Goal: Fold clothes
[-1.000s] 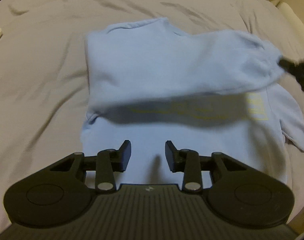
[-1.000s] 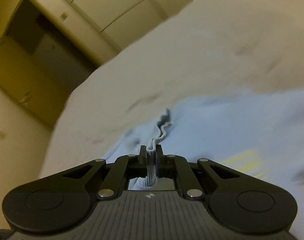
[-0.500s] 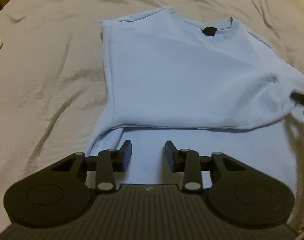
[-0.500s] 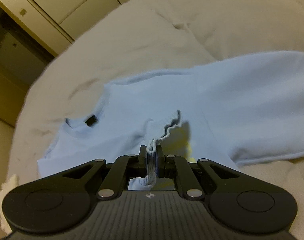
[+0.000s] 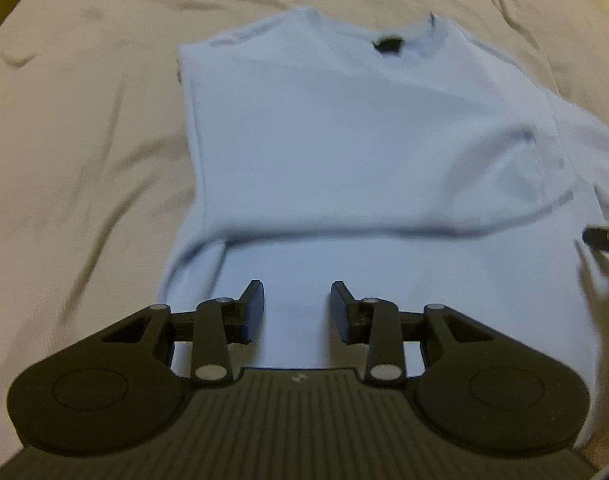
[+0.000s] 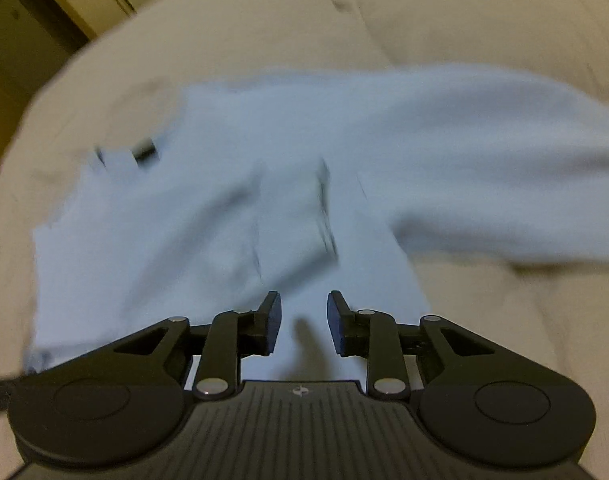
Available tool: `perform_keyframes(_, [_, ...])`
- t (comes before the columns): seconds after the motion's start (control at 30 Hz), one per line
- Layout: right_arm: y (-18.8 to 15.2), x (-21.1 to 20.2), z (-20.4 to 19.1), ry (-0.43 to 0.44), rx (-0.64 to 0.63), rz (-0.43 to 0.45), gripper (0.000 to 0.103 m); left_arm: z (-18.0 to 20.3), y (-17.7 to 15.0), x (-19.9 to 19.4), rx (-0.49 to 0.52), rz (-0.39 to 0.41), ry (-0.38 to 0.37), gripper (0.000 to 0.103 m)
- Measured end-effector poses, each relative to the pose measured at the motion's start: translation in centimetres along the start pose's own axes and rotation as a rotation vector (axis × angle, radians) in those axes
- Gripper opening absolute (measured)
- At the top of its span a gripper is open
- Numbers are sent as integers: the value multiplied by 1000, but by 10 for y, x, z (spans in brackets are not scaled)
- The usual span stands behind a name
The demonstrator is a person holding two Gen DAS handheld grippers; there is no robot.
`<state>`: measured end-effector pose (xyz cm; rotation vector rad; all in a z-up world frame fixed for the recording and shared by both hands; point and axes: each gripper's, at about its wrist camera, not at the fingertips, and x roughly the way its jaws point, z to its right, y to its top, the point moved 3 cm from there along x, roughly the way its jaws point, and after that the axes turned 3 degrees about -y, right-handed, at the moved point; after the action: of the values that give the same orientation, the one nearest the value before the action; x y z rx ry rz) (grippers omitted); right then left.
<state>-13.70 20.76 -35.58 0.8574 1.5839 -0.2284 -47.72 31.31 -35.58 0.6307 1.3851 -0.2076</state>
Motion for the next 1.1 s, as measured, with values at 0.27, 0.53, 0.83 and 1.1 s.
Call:
perform_keyframes(0.27, [-103,-41,48,-171,-38,-140,25,-14,-81,-8,70,-144,-4,31])
perform_keyframes(0.53, [-129,-85,59,-234,62,-146,49,14,-52,-57,50,-53,10,31])
perform_keyframes(0.83, [-56,-134,23,-53,-53,-14,80,57,-10,-110,18,58,32,35])
perform_keyframes(1.1, [-21,-132,84,-14,-16,-16,81,125,26,-107,-22,46,73,35])
